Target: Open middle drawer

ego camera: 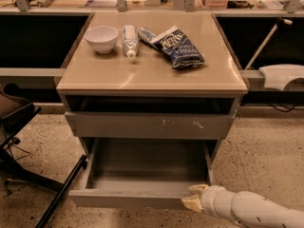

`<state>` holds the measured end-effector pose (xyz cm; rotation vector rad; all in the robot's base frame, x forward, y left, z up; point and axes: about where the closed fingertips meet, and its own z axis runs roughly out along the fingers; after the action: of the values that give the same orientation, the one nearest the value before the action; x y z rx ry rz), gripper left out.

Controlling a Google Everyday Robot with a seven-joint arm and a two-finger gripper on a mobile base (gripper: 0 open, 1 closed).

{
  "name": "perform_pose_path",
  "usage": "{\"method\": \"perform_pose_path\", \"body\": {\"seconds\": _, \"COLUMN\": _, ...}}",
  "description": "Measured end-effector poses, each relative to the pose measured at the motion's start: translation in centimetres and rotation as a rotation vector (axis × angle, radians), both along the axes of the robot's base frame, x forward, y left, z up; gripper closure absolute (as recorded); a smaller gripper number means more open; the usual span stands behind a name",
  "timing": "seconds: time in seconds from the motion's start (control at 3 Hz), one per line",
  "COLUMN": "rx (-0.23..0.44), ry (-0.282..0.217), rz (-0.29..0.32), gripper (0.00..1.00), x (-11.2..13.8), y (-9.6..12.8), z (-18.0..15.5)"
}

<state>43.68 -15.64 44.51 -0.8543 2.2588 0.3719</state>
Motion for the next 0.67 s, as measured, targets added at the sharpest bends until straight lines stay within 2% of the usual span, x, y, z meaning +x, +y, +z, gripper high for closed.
{"method": "perform_pose_path", "body": {"seconds": 0.67, "rx": 0.002, "ry": 0.005, "rz": -0.011, "gripper": 1.00, "x": -0.98, "y": -0.56, "z": 0.29}}
